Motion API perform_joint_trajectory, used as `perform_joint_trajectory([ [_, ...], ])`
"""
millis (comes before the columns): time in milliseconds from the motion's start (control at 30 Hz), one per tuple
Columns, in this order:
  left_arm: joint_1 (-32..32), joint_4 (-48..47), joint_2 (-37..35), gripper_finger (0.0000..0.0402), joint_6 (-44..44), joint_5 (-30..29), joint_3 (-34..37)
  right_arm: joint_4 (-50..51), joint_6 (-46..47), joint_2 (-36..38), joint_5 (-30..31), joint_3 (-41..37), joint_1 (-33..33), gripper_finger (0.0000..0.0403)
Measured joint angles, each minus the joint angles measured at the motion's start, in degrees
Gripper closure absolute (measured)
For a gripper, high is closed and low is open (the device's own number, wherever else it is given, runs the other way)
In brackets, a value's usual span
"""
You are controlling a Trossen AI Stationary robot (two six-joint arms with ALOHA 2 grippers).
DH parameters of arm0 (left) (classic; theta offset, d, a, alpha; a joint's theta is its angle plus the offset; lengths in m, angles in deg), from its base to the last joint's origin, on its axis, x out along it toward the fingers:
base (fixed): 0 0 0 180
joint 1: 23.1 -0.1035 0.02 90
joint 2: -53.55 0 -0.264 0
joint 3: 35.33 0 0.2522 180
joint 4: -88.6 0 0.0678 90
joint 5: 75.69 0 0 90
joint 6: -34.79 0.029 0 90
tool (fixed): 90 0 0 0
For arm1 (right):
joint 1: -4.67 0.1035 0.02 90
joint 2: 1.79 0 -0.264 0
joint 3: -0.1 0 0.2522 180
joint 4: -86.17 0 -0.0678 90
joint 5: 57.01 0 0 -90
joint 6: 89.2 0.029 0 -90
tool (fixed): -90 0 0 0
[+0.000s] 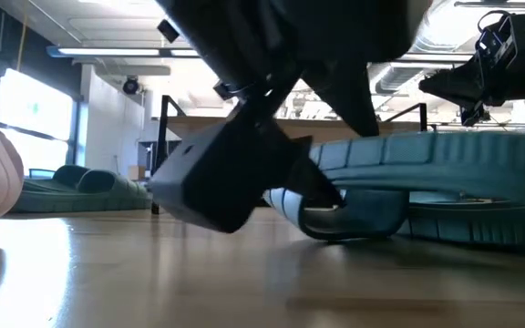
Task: Pick and place slides into the shelf
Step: Adjust the green slide
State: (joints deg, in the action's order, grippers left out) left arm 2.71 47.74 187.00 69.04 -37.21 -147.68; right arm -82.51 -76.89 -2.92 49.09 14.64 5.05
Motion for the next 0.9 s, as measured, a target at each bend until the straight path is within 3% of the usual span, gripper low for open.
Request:
perform_joint_trajectory([
  [133,0.0,1.7,0.0,0.0152,-1.5,-0.1,0.0,0.0,0.0,0.0,0.0,0.0,0.0,0.0402],
  [533,-3.3,2.1,-0.2,0.0319,-8.1,2.1,-0.1,0.0,0.1,0.0,0.0,0.0,0.0,0.0402],
  [900,0.4,0.1,-3.2,0.0321,-7.0,-1.7,0.1,-0.3,5.7,0.0,-0.1,0.0,0.0,0.0402],
])
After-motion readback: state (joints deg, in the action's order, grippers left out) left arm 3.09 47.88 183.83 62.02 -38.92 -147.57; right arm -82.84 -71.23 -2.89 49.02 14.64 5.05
